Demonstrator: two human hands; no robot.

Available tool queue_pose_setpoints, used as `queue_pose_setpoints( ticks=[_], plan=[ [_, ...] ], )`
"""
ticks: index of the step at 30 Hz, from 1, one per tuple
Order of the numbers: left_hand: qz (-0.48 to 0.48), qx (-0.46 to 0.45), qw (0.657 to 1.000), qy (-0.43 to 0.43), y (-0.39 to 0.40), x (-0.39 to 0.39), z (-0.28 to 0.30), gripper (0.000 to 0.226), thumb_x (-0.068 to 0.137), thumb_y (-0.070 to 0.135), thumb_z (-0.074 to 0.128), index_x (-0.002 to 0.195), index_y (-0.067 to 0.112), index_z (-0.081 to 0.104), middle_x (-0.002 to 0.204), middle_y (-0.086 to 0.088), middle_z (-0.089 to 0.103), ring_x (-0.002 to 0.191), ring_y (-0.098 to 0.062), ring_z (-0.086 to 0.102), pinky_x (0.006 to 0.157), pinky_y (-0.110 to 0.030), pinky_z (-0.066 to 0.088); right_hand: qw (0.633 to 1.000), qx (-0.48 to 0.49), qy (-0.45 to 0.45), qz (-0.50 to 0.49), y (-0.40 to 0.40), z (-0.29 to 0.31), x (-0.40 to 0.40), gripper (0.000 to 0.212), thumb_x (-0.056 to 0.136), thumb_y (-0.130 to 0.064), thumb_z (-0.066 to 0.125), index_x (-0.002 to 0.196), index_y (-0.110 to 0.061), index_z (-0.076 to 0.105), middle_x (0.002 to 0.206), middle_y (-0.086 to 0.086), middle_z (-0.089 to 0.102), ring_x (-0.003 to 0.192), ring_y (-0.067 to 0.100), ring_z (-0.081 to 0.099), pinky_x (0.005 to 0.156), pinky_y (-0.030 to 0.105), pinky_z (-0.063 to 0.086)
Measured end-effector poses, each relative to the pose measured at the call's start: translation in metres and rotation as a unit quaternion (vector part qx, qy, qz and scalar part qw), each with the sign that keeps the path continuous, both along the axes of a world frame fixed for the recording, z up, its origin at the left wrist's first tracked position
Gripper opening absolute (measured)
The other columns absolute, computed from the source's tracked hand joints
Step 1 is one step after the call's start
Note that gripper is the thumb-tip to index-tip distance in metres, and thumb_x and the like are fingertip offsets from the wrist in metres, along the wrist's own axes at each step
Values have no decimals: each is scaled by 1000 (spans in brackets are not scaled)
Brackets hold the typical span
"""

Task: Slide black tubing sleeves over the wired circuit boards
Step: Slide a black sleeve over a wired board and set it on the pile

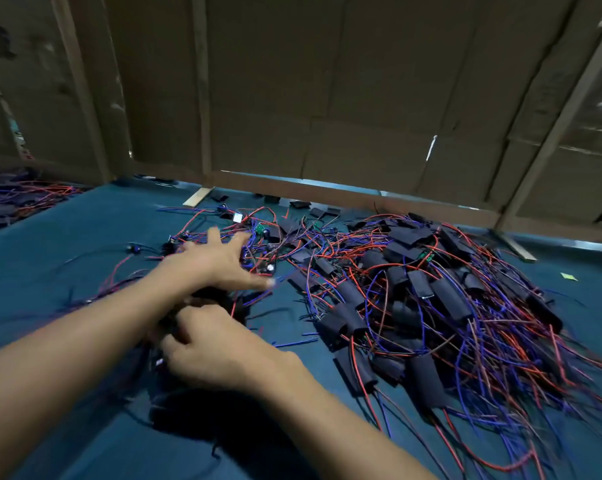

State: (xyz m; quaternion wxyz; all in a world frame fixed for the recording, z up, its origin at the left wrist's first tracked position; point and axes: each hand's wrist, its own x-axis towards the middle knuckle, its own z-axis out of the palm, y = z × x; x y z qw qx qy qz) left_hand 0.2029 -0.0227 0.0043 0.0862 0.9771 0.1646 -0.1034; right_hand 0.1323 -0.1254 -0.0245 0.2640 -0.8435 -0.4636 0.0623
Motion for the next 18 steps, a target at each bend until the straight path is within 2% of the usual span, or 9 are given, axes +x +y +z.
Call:
queue_pose_setpoints(
  ticks=[3, 5, 7, 9, 12, 14, 18],
  plan=[
    [18, 14, 1000, -2, 8, 8, -15, 89, 74, 90, 48, 151, 51, 24, 157, -6, 16, 138, -52, 26, 112, -62, 29, 991, 100, -84, 4, -25, 4, 10, 12, 94, -9, 58, 91, -1, 66, 99, 29, 68, 92, 44, 62, 78, 46, 49],
    [45, 23, 998, -35, 19, 4, -18, 74, 78, 85, 49, 143, 51, 36, 151, -3, 24, 135, -48, 30, 106, -61, 32, 980, 125, -154, -27, -45, 7, 27, 11, 92, -11, 58, 96, -6, 68, 97, 21, 70, 90, 41, 63, 75, 44, 49],
    [65, 53, 994, -69, 29, -3, -21, 65, 83, 80, 48, 138, 46, 41, 145, -4, 31, 131, -46, 34, 101, -60, 36, 976, 81, -181, -92, -58, 6, 53, 23, 92, -12, 56, 111, -4, 66, 110, 20, 67, 104, 38, 59, 87, 44, 47],
    [76, 81, 989, -98, 36, -9, -25, 56, 91, 70, 47, 137, 40, 43, 141, -7, 34, 128, -46, 38, 99, -59, 41, 972, 4, -167, -163, -63, 5, 78, 31, 91, -12, 55, 120, -1, 59, 122, 21, 59, 114, 39, 52, 94, 41, 42],
    [74, 89, 986, -122, 44, -17, -29, 48, 97, 59, 45, 137, 32, 41, 138, -9, 35, 126, -47, 38, 97, -58, 44, 948, -119, -163, -246, -64, 2, 102, 36, 91, -20, 57, 123, -2, 55, 127, 23, 55, 118, 41, 50, 96, 42, 43],
    [65, 92, 985, -131, 47, -21, -28, 47, 98, 56, 45, 136, 29, 42, 138, -11, 36, 126, -47, 39, 98, -57, 44, 936, -162, -146, -276, -61, 5, 111, 42, 91, -25, 60, 125, -1, 57, 128, 25, 56, 122, 42, 49, 98, 42, 44],
    [48, 125, 977, -164, 52, -23, -21, 42, 102, 51, 38, 132, 24, 52, 132, -11, 47, 121, -43, 51, 93, -51, 47, 938, -208, -105, -258, -54, 23, 120, 34, 87, -15, 62, 116, 2, 60, 121, 25, 60, 116, 45, 57, 88, 42, 50]
  ],
)
